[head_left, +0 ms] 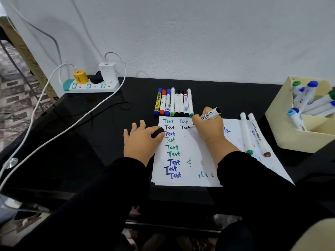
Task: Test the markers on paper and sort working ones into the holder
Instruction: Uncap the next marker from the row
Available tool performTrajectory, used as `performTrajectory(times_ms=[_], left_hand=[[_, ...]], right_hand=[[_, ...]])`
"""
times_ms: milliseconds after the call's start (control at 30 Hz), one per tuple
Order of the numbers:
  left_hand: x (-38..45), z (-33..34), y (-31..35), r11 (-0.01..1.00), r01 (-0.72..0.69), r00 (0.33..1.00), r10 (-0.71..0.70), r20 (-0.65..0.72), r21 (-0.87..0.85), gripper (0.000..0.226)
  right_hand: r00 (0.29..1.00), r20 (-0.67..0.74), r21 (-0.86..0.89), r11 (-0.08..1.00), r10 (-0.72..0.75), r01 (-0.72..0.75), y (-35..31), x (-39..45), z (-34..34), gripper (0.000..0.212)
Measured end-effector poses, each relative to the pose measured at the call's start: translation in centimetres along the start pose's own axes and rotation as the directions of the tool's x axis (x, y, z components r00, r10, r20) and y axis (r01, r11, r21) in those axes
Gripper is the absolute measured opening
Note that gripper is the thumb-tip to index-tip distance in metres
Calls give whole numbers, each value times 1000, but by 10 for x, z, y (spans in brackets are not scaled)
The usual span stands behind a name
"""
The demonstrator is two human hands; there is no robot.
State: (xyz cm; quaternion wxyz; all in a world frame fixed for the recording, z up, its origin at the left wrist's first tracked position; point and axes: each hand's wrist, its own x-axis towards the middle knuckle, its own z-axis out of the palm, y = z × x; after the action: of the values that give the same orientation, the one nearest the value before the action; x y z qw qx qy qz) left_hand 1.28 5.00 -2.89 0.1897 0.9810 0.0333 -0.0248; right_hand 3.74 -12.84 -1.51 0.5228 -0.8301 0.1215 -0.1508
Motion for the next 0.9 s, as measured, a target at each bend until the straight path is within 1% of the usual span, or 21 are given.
performTrajectory(times_ms=[67,200,267,333,400,467,500,533,600,700,767,833,900], left_hand=[[0,0,0,1000,-7,1000,7,-7,-10,42],[-2,0,-1,1000,-9,1000,9,-2,-30,42],[-2,-1,-1,998,-5,1000,5,-2,-57,42],[-3,-3,-2,991,-6,1000,4,-21,-130,42],[-5,-6,-2,974,-42,996,24,-83,-224,39],[-11,-10,0,942,-122,982,68,-178,-312,36],[-15,-13,1,915,-164,973,89,-213,-368,34],[-19,-18,4,880,-188,971,100,-218,-436,33],[-27,-31,11,797,-176,983,108,-151,-577,35],[-33,-47,22,609,-113,989,142,-32,-785,38],[-41,-57,31,515,-74,984,178,23,-854,38],[-50,-64,41,485,-72,976,214,39,-872,32],[-60,-70,49,448,-79,968,249,39,-891,28]], right_hand=[[1000,11,32,999,29,-29,0,0,-1,36],[985,-21,205,965,173,-165,-3,5,-4,33],[972,45,210,949,232,-236,-6,7,-8,31],[954,144,182,940,264,-288,-10,10,-13,29],[936,213,187,928,281,-321,-14,12,-19,31],[927,241,213,916,287,-339,-20,13,-22,34],[927,245,247,906,284,-343,-24,11,-24,35],[927,248,296,890,280,-348,-28,9,-25,36],[933,249,417,840,261,-347,-38,2,-30,37],[954,213,571,766,210,-296,-53,-11,-37,33],[971,167,608,757,173,-240,-63,-22,-42,33],[983,137,610,771,123,-182,-71,-35,-48,36],[991,116,573,810,73,-127,-79,-47,-53,38]])
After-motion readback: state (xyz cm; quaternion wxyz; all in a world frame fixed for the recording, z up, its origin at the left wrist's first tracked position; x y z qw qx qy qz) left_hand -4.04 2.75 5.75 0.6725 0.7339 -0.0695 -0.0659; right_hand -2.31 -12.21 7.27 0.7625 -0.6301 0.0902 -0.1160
